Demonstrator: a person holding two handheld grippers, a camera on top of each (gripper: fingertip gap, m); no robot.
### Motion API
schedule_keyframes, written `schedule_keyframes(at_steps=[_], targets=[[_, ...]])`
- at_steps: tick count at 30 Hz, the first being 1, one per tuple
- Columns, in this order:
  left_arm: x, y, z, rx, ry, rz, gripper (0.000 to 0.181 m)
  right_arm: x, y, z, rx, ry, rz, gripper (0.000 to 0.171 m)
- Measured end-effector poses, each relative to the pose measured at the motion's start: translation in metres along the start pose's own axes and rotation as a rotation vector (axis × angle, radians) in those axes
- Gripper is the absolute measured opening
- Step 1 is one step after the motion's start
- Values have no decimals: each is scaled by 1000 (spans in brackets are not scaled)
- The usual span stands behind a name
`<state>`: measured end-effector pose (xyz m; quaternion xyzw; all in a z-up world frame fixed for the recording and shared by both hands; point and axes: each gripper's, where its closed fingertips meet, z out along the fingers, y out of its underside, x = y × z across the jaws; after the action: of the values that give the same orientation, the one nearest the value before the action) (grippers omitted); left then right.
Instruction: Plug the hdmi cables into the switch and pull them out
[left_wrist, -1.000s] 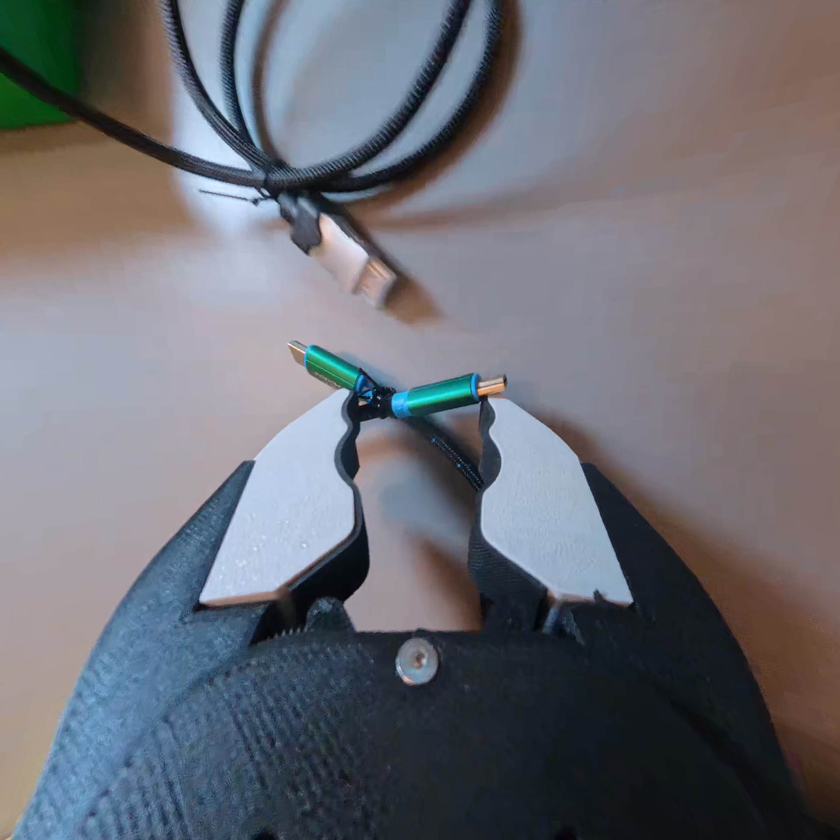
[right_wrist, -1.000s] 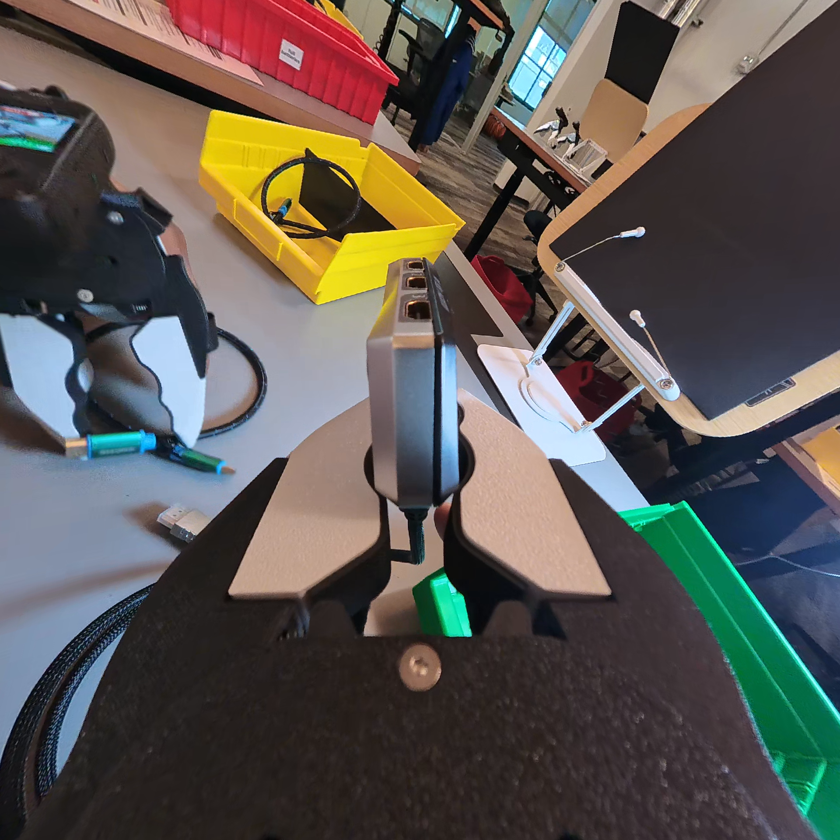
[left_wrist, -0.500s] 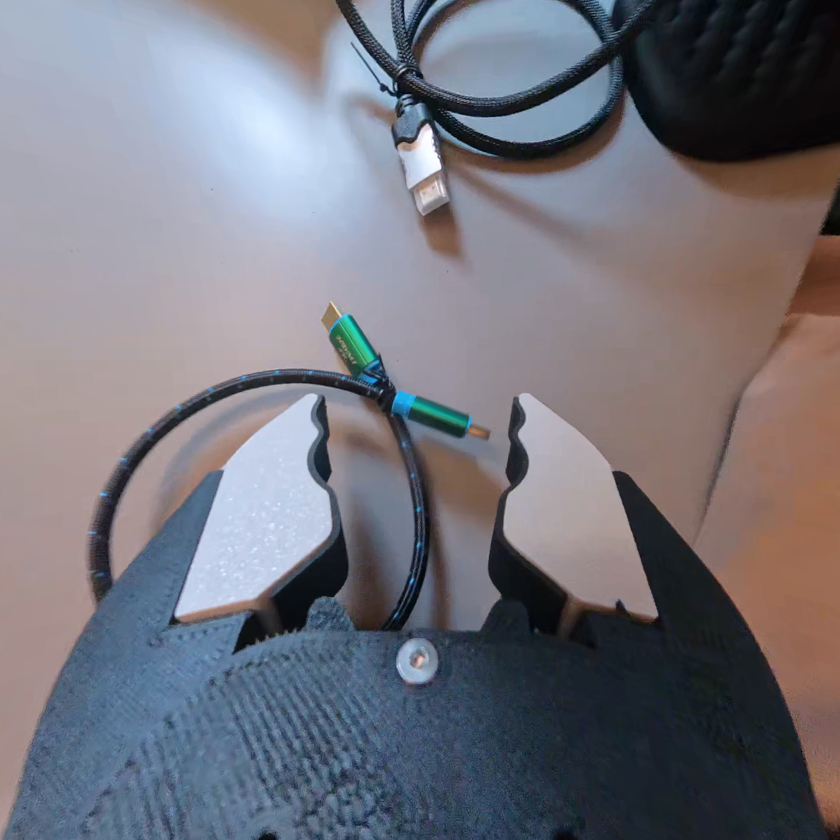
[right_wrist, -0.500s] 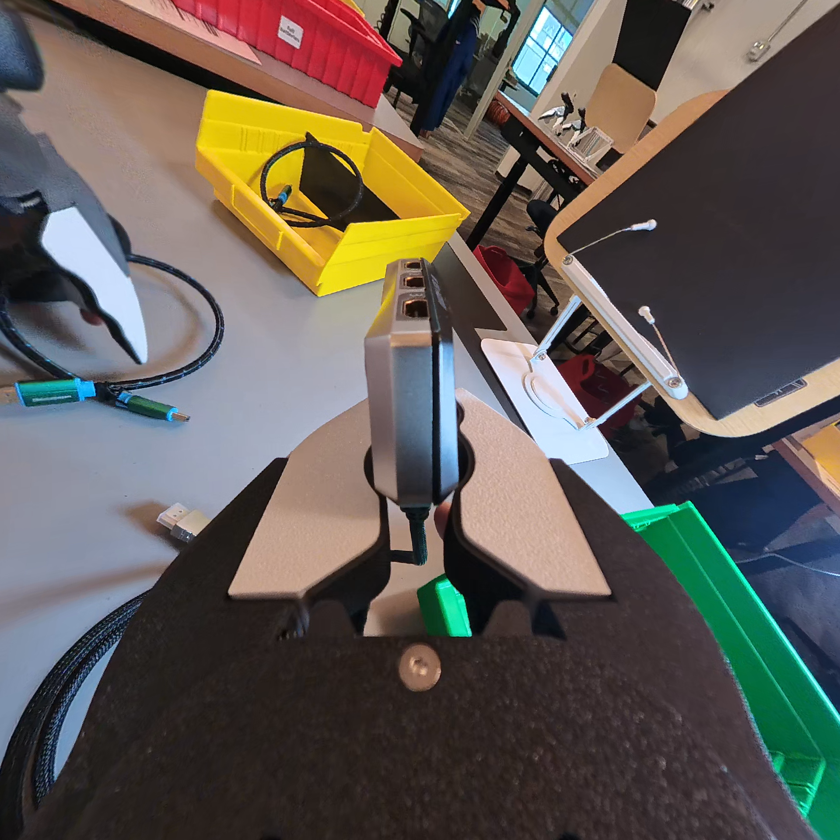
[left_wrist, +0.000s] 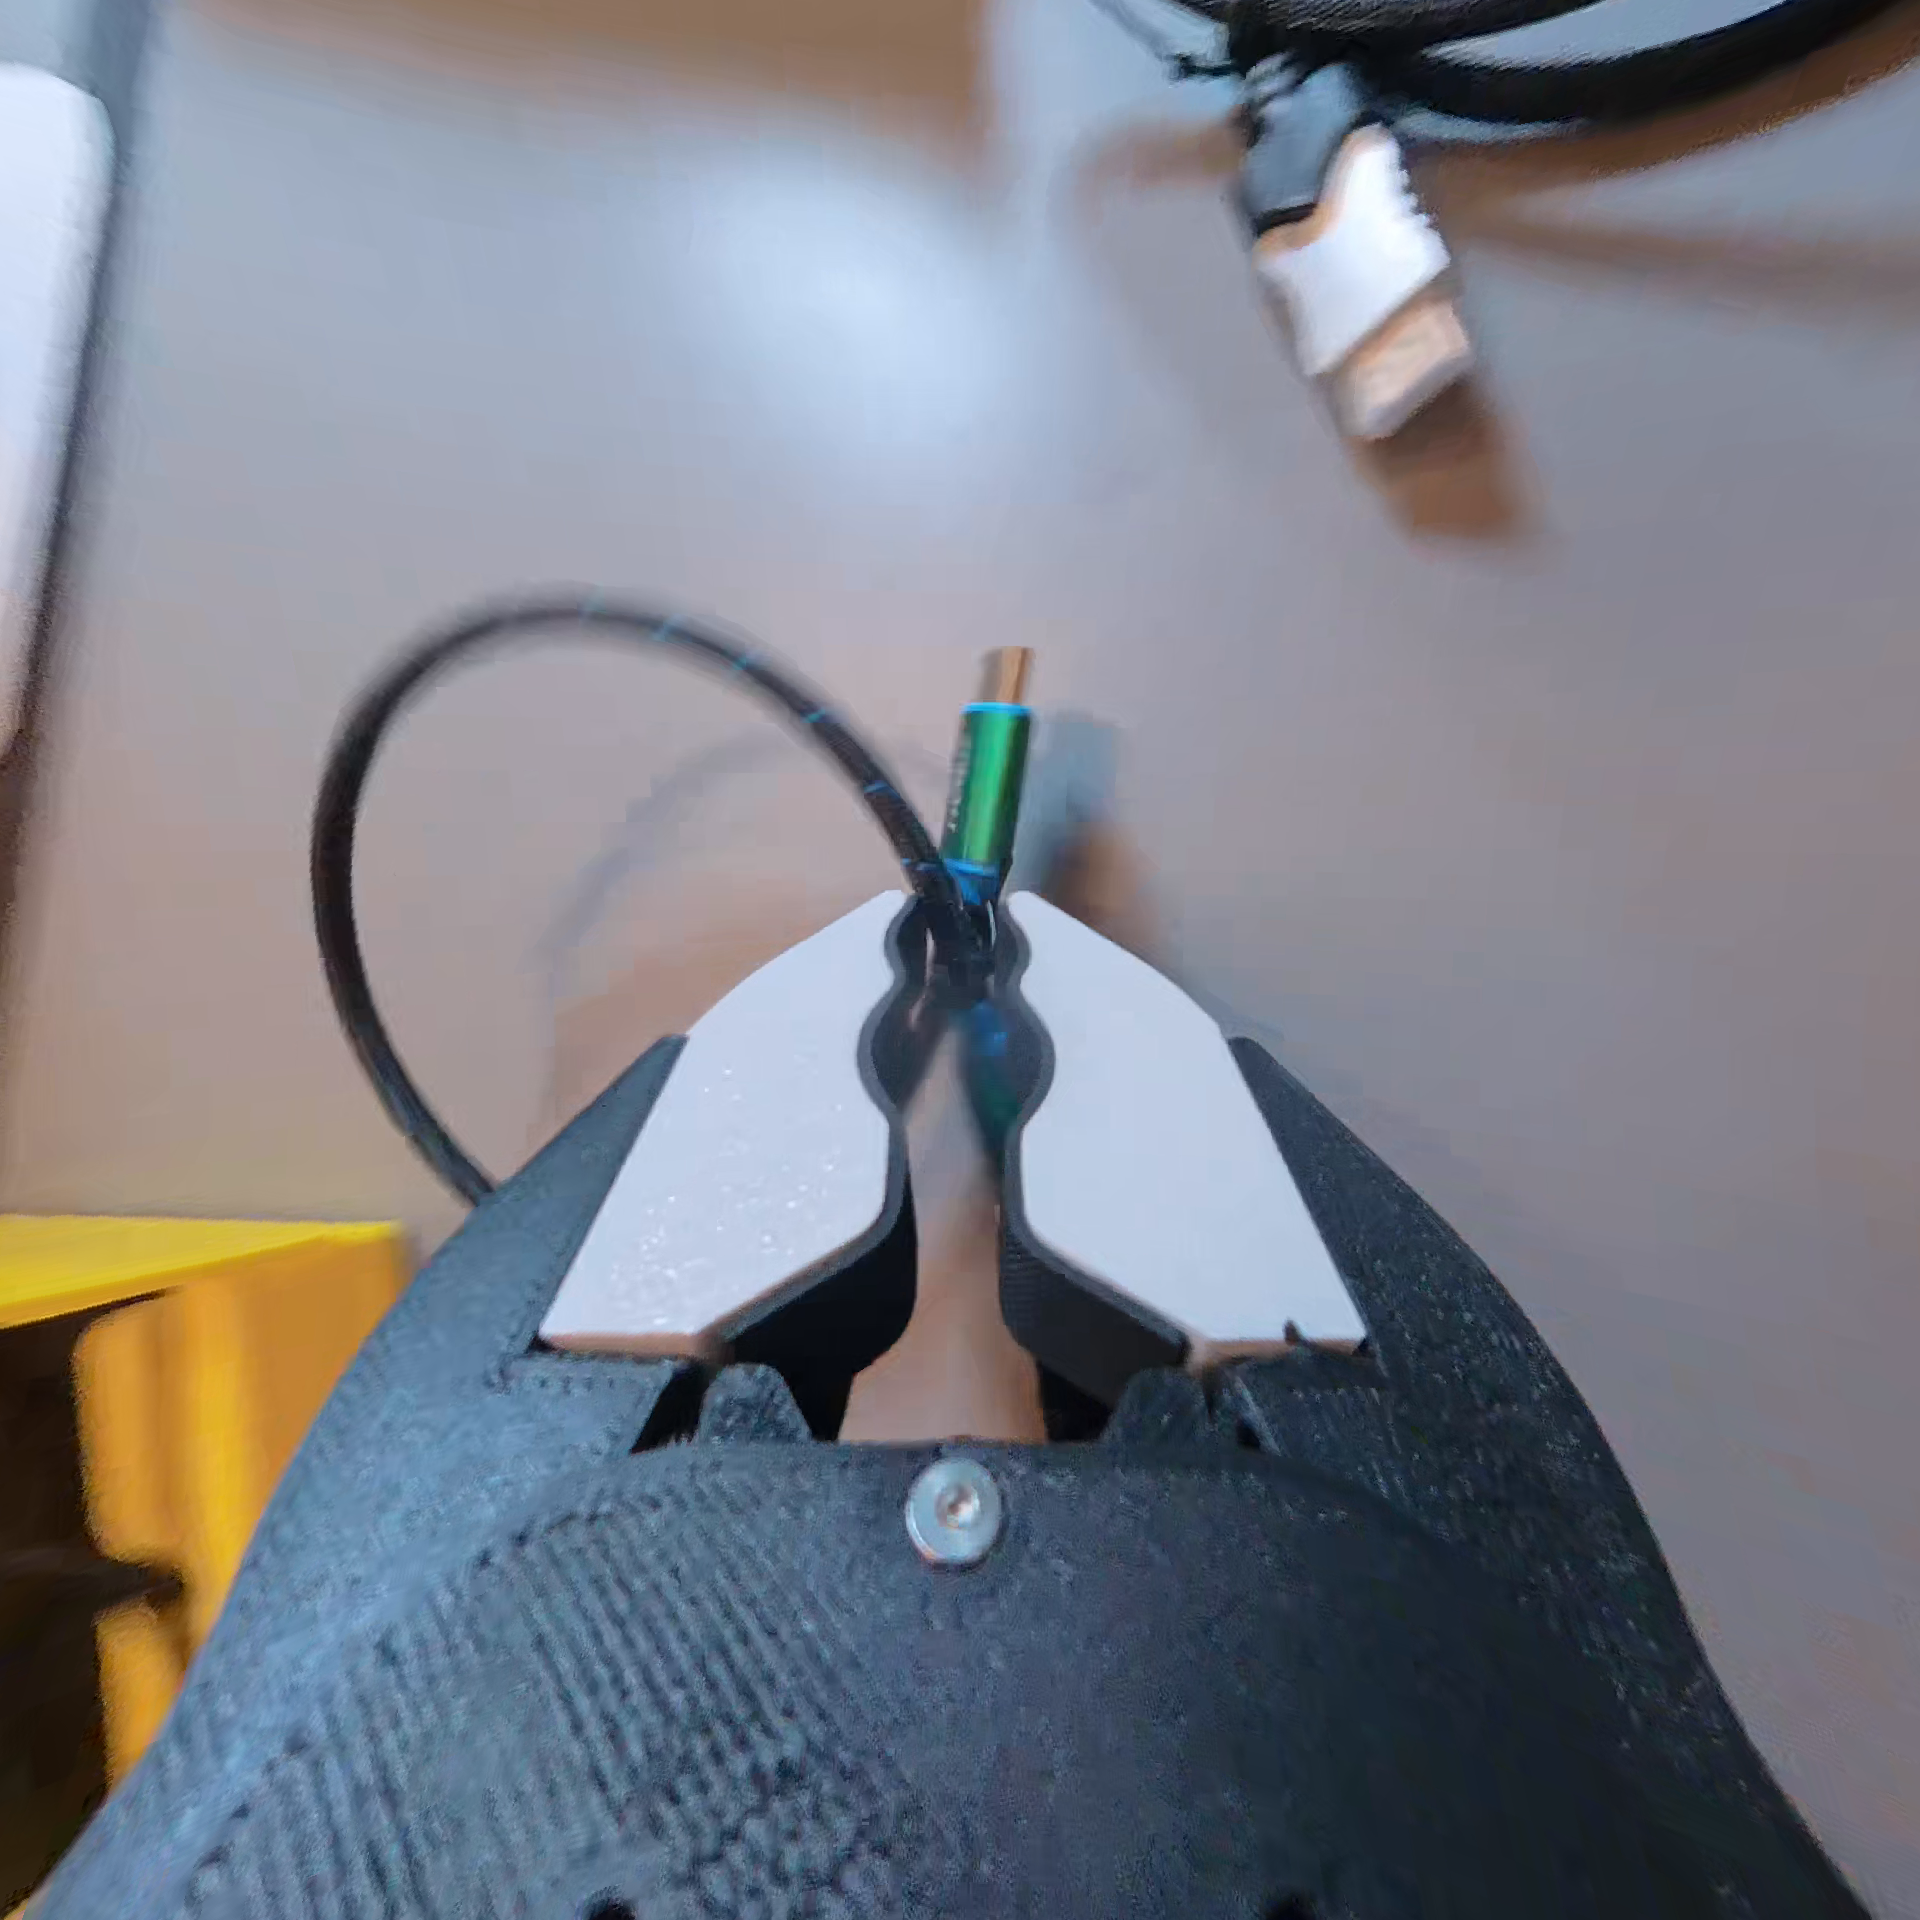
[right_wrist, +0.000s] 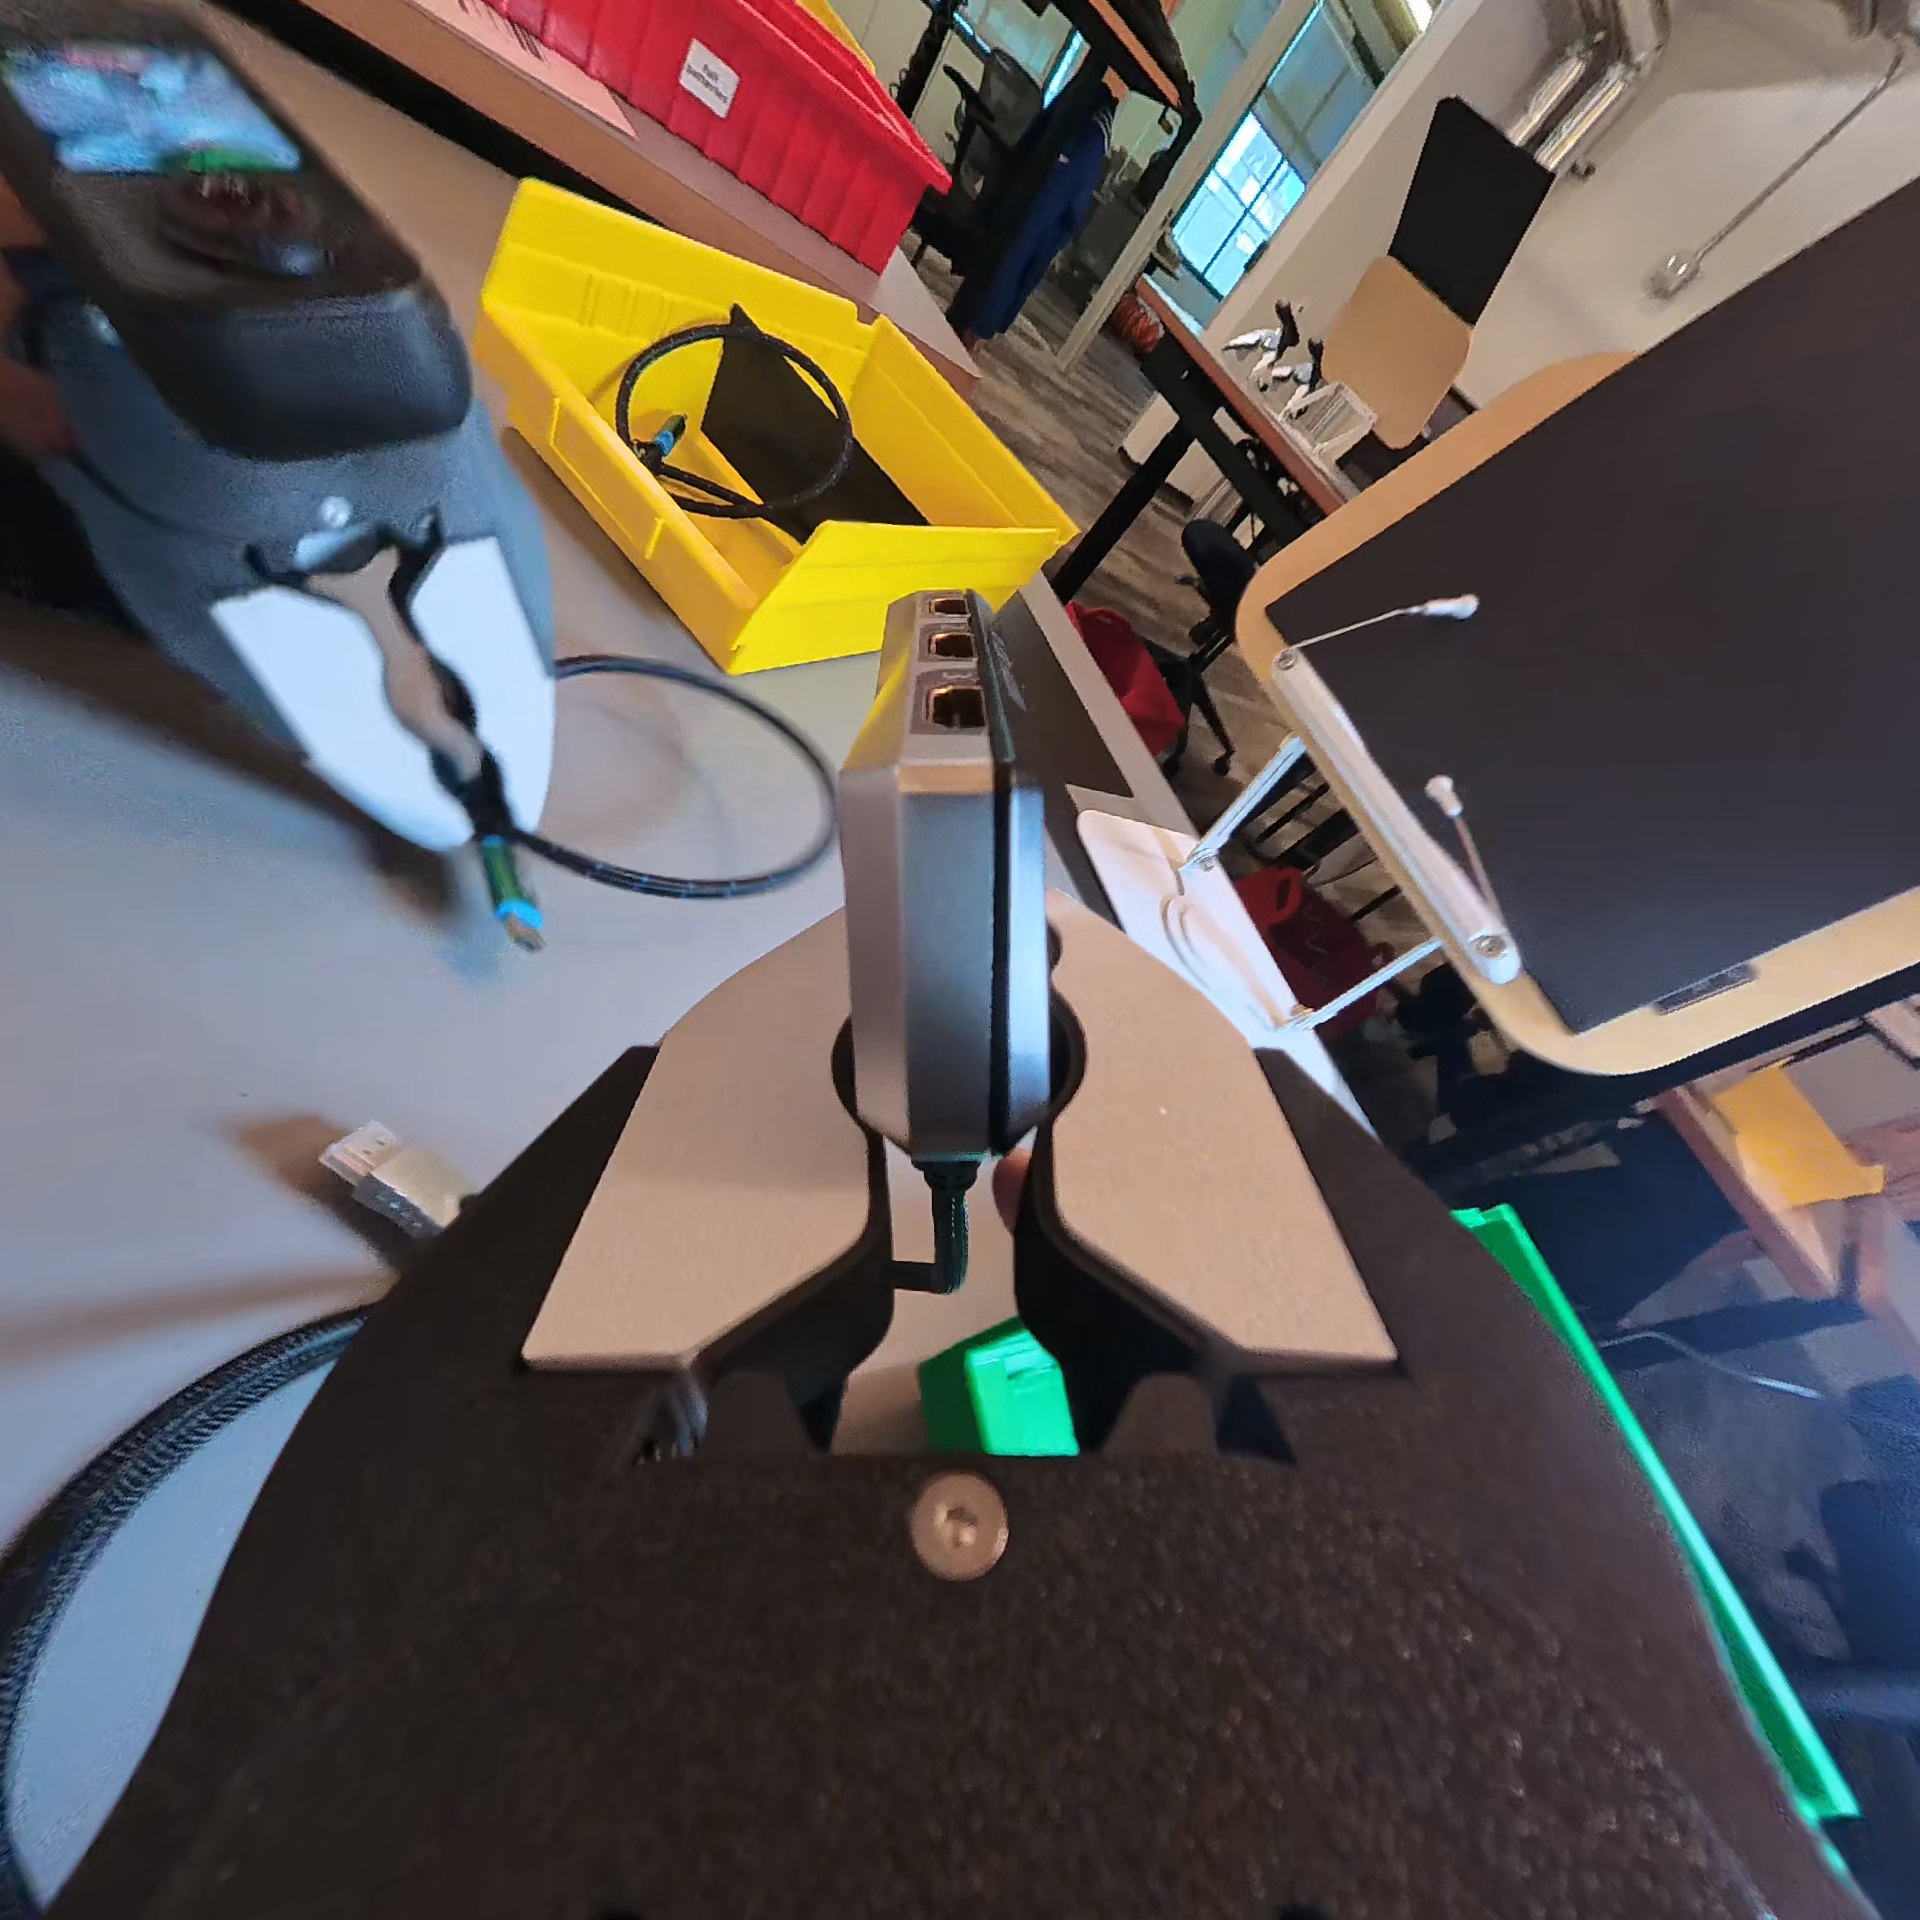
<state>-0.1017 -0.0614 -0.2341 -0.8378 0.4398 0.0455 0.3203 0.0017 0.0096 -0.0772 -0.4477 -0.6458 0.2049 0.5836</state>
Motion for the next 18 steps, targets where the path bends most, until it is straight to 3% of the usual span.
schedule_keyframes(at_steps=[5,9,13,18], targets=[[-80,-25,-25,114,-284,102,11,9,14,8,-87,150,-195,23],[-115,-54,-41,246,-415,165,11,10,28,24,-181,249,-289,23],[-119,-71,-51,393,-467,119,11,10,48,42,-350,336,-429,23],[-105,-60,-46,333,-511,220,11,-2,55,66,-416,321,-516,23]])
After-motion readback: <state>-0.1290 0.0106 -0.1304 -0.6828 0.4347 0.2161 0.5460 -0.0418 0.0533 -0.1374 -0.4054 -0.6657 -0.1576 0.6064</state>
